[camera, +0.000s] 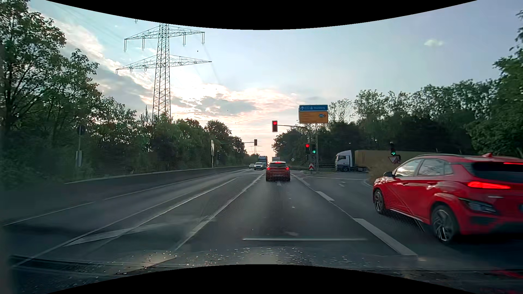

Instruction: Follow the waypoints while adhering to traffic rules and regulations

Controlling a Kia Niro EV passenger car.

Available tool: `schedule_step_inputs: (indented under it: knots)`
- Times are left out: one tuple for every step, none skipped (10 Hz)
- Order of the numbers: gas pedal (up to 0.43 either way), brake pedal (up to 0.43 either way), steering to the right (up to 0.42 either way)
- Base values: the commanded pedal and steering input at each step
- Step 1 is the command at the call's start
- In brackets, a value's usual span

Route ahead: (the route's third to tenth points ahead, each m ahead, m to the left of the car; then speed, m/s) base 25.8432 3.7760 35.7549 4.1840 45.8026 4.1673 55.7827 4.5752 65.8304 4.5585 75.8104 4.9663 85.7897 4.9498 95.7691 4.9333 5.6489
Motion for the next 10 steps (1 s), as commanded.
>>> schedule_step_inputs:
  knots:
    - [0.0, 0.128, -0.004]
    - [0.0, 0.14, -0.004]
    - [0.0, 0.146, -0.004]
    - [0.0, 0.152, -0.004]
    - [0.0, 0.165, -0.004]
    - [0.0, 0.171, -0.004]
    - [0.0, 0.177, -0.004]
    - [0.0, 0.189, -0.004]
    - [0.0, 0.201, -0.004]
    - [0.0, 0.201, -0.004]
